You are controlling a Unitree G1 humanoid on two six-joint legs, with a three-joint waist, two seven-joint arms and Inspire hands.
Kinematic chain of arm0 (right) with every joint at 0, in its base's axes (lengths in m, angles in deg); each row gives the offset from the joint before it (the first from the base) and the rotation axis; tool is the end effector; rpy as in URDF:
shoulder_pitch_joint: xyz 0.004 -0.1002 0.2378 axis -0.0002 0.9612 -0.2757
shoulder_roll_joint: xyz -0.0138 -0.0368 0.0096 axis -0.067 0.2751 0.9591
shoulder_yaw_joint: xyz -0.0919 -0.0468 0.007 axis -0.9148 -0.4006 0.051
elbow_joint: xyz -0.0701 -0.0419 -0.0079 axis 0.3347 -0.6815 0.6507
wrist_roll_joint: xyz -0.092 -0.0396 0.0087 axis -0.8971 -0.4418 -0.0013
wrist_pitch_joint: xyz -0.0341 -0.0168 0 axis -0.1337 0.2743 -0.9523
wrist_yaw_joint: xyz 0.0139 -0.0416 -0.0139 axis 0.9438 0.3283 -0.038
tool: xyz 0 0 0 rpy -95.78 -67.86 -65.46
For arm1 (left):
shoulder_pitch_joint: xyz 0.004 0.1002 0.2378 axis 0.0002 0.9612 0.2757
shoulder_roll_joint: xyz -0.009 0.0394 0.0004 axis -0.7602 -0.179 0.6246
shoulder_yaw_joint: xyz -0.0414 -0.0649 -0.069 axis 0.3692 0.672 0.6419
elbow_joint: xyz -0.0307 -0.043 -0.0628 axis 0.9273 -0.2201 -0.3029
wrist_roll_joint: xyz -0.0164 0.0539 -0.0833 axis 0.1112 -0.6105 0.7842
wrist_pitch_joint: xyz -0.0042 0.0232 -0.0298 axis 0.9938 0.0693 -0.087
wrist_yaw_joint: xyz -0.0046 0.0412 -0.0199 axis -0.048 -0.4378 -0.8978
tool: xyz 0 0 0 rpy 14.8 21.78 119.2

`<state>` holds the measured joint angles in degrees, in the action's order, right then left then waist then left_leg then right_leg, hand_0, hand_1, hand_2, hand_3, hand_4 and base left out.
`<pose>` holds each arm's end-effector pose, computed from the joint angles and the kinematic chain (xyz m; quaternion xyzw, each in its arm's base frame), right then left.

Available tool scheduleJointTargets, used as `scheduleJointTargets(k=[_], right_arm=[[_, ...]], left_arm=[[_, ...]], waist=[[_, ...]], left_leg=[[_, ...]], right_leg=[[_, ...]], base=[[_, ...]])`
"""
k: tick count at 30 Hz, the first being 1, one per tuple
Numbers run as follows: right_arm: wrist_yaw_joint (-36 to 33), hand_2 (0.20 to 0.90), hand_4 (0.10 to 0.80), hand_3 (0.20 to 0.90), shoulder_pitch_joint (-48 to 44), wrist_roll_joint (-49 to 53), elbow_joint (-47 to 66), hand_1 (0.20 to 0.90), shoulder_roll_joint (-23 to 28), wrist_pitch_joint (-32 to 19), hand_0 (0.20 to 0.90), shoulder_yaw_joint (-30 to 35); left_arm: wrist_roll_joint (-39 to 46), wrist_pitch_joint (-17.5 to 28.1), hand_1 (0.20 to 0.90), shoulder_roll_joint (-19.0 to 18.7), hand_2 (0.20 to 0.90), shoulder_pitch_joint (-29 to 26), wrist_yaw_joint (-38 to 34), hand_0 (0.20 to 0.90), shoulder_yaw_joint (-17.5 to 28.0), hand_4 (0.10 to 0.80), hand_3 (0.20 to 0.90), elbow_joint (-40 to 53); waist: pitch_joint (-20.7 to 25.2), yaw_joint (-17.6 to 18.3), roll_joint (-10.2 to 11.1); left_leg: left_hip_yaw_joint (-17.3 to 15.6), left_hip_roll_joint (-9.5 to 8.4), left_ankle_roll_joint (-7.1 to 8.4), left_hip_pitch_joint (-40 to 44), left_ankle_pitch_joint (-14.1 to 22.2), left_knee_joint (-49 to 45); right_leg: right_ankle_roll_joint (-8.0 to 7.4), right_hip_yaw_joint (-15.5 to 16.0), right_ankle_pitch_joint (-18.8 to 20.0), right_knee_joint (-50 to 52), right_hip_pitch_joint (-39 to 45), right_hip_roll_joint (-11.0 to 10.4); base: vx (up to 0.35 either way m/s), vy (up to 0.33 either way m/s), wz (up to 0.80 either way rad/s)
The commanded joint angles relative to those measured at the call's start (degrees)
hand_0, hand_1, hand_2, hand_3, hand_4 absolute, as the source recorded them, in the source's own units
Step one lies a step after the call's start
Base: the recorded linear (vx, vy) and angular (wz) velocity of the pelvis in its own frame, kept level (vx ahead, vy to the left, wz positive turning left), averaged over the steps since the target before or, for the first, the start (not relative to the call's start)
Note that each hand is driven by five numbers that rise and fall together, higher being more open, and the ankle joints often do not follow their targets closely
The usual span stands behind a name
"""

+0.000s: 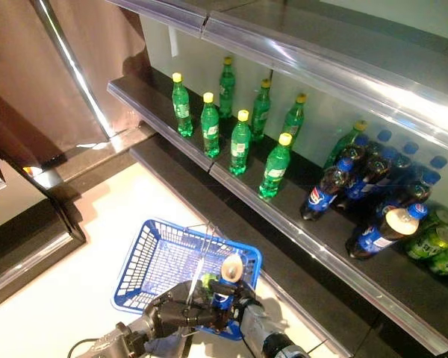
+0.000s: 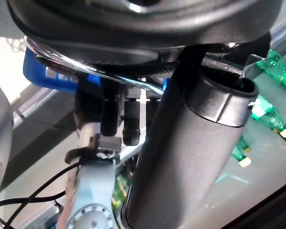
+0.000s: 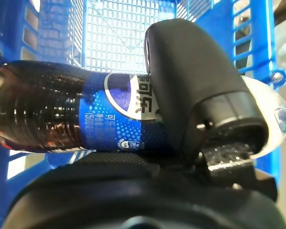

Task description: Pick up the drink and place into the basket.

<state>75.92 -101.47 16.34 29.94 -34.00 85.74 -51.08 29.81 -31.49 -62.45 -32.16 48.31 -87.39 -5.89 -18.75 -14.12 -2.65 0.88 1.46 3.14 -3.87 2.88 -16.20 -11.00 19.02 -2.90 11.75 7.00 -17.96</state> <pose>0.1883 -0.1209 -0.0741 0.1558 0.4350 -0.0362 0.8861 0.1314 0.1601 -0.0399 -0.2866 0.2836 -0.3138 0.8596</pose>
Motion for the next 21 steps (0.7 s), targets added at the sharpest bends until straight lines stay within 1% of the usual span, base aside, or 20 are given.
scheduleJointTargets(k=[1,4,6,7,8,9,10,11,12,13,14,21], right_arm=[[1.97,0.3,0.1,0.2,-4.32,3.47,0.79,0.3,-5.73,0.05,0.3,1.45],[1.41,0.3,0.1,0.2,-4.94,4.52,0.07,0.3,-5.98,1.17,0.3,1.94],[1.28,0.3,0.1,0.2,-5.36,5.23,-1.16,0.3,-6.22,2.77,0.3,2.41],[1.06,0.34,0.147,0.247,-5.5,5.03,-1.84,0.34,-6.25,3.17,0.34,2.58],[0.77,0.406,0.224,0.324,-5.66,5.11,-2.33,0.406,-6.31,3.47,0.406,2.62],[0.82,0.526,0.364,0.464,-5.73,5.43,-2.79,0.526,-6.35,3.83,0.526,2.7],[0.89,0.578,0.424,0.524,-5.74,5.6,-3.3,0.578,-6.33,4.03,0.578,2.86],[0.68,0.589,0.438,0.538,-5.86,5.39,-3.89,0.589,-6.27,4.01,0.589,3.0],[0.47,0.747,0.622,0.722,-5.95,5.25,-4.26,0.747,-6.28,3.94,0.747,3.15],[0.2,0.851,0.742,0.842,-6.03,5.35,-4.71,0.851,-6.37,3.94,0.851,3.29],[0.17,0.9,0.8,0.9,-6.08,5.42,-4.86,0.9,-6.38,3.96,0.9,3.34],[0.51,0.9,0.8,0.9,-5.36,5.6,-7.27,0.9,-6.06,4.16,0.9,3.91]], left_arm=[[3.35,4.1,0.3,1.53,0.3,0.16,10.5,0.3,-2.34,0.1,0.2,19.66],[2.99,3.76,0.3,1.4,0.3,0.31,10.73,0.3,-2.4,0.1,0.2,19.38],[2.74,3.42,0.3,1.33,0.3,0.5,10.72,0.3,-2.47,0.1,0.2,19.11],[2.66,3.14,0.3,1.31,0.3,0.63,10.68,0.3,-2.45,0.1,0.2,19.07],[2.53,2.84,0.3,1.3,0.3,0.71,10.57,0.3,-2.45,0.1,0.2,19.03],[2.32,2.61,0.3,1.35,0.3,0.84,10.55,0.3,-2.4,0.1,0.2,18.93],[2.26,2.45,0.3,1.26,0.3,0.98,10.66,0.3,-2.33,0.1,0.2,18.82],[2.26,2.28,0.3,1.07,0.3,1.15,10.82,0.3,-2.34,0.1,0.2,18.77],[2.1,2.16,0.3,1.05,0.3,1.35,11.07,0.3,-2.28,0.1,0.2,18.68],[1.75,2.0,0.3,1.16,0.3,1.57,11.12,0.3,-2.36,0.1,0.2,18.65],[1.73,1.99,0.3,1.13,0.3,1.61,11.17,0.3,-2.4,0.1,0.2,18.59],[1.19,1.17,0.3,0.98,0.3,3.09,11.61,0.3,-2.45,0.1,0.2,18.17]], waist=[[2.59,-2.02,0.03],[2.55,-2.36,0.09],[2.75,-2.67,0.14],[2.87,-2.86,0.18],[2.96,-3.02,0.25],[3.03,-3.14,0.29],[3.08,-3.26,0.34],[3.14,-3.45,0.42],[3.2,-3.57,0.46],[3.24,-3.73,0.51],[3.26,-3.77,0.52],[4.31,-4.28,0.82]], left_leg=[[0.89,4.25,1.9,-3.67,-2.71,-8.06],[1.22,4.2,1.87,-3.55,-2.87,-8.17],[1.41,4.26,1.87,-3.38,-3.02,-8.22],[1.48,4.24,1.88,-3.32,-3.01,-8.31],[1.58,4.21,1.85,-3.13,-3.04,-8.26],[1.66,4.19,1.82,-2.92,-3.11,-8.13],[1.74,4.13,1.8,-2.73,-3.15,-8.04],[1.9,4.01,1.77,-2.56,-3.14,-8.04],[2.0,3.96,1.77,-2.44,-3.17,-8.0],[2.14,3.91,1.77,-2.26,-3.25,-7.96],[2.18,3.9,1.77,-2.21,-3.26,-7.95],[2.44,3.8,1.76,-1.07,-3.16,-7.96]], right_leg=[[0.94,-1.76,8.24,-1.1,0.97,-0.83],[0.83,-1.54,8.5,-1.02,1.21,-0.74],[0.73,-1.32,8.61,-0.98,1.52,-0.65],[0.69,-1.14,8.66,-1.0,1.72,-0.6],[0.67,-1.0,8.72,-1.04,1.91,-0.55],[0.64,-0.89,8.77,-1.08,2.07,-0.49],[0.6,-0.79,8.81,-1.13,2.27,-0.42],[0.57,-0.65,8.86,-1.16,2.48,-0.36],[0.54,-0.54,8.91,-1.19,2.64,-0.33],[0.52,-0.42,9.02,-1.15,2.78,-0.28],[0.51,-0.38,9.03,-1.14,2.84,-0.27],[0.41,0.01,9.15,-1.08,3.85,0.05]], base=[[0.042,-0.007,0.04],[0.052,-0.01,0.08],[0.082,-0.01,0.13],[0.079,-0.005,0.07],[0.075,-0.003,0.03],[0.071,-0.004,0.03],[0.072,-0.005,0.05],[0.066,-0.004,0.09],[0.07,-0.005,0.12],[0.05,-0.003,0.11],[0.06,-0.006,0.1],[0.069,-0.004,0.02]])
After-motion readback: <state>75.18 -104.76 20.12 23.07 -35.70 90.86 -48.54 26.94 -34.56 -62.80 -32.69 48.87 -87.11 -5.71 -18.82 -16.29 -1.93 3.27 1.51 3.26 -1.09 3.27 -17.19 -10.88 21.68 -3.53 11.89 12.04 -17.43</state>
